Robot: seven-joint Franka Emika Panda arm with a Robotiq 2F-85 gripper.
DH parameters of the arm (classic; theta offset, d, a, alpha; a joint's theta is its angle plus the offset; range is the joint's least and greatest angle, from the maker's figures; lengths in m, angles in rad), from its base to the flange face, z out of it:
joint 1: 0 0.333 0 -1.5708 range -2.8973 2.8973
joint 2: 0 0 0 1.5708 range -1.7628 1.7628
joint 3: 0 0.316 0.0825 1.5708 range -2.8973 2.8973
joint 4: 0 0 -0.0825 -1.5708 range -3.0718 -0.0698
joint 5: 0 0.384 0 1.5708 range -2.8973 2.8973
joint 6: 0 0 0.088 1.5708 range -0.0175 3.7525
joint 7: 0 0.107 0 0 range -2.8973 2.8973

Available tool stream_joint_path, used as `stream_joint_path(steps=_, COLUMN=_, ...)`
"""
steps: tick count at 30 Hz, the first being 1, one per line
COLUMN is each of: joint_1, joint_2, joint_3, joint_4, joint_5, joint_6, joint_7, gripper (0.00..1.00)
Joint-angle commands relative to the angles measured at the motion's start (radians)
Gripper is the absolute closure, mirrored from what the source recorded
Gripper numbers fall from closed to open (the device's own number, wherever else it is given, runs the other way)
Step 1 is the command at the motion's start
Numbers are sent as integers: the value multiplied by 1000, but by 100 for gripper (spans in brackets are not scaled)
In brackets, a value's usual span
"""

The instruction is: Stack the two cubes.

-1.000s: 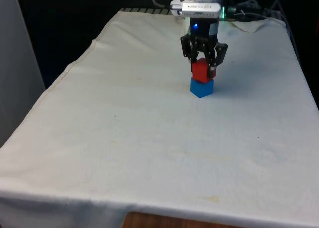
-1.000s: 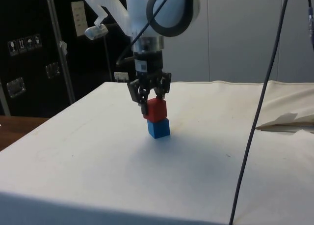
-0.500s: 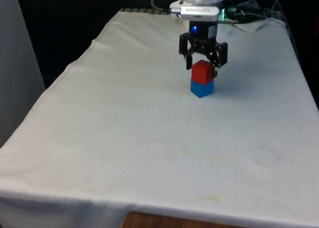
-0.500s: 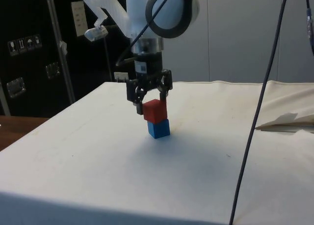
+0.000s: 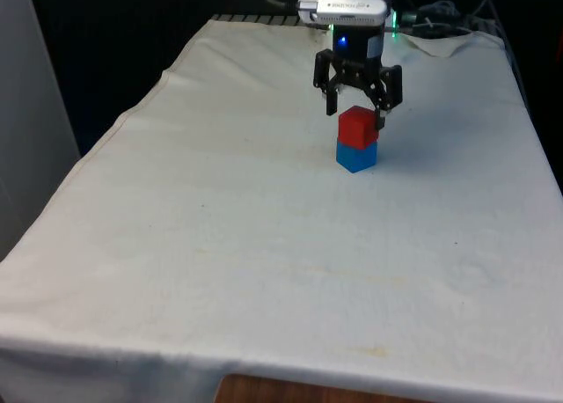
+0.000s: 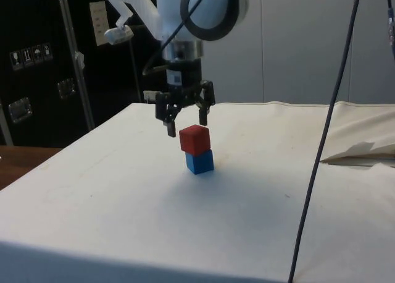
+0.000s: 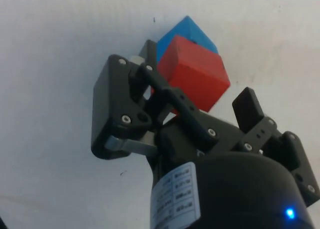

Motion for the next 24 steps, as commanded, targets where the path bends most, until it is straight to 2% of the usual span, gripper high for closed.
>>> stream_joint_path(steps=1, joint_1=-1, joint_2=-12, joint_3=-2, joint_4=4, joint_5=-1, joint_6=-22, joint_7=-3, gripper=0)
stream_joint_path(steps=4, joint_1=0, joint_2=-22, joint_3=-3, joint_4=10, joint_5=0, joint_6=-37, joint_7=-7, gripper=0)
stream_joint_path(steps=11, joint_1=-3, joint_2=-49, joint_3=-10, joint_4=56, joint_5=6, joint_6=-118, joint_7=-49, gripper=0)
stream_joint_path(steps=12, joint_1=-1, joint_2=-44, joint_3=-12, joint_4=51, joint_5=0, joint_6=-102, joint_7=-37, gripper=0)
stream_joint_path(steps=17, joint_1=-4, joint_2=-63, joint_3=-11, joint_4=83, joint_5=9, joint_6=-159, joint_7=-93, gripper=0)
stream_joint_path(steps=20, joint_1=-3, joint_2=-71, joint_3=-12, joint_4=87, joint_5=8, joint_6=-170, joint_7=-115, gripper=0)
stream_joint_path(steps=21, joint_1=-2, joint_2=-66, joint_3=-15, joint_4=88, joint_5=0, joint_6=-164, joint_7=-102, gripper=0)
stream_joint_path(steps=24, joint_1=-3, joint_2=-83, joint_3=-12, joint_4=89, joint_5=5, joint_6=-179, joint_7=-146, gripper=0)
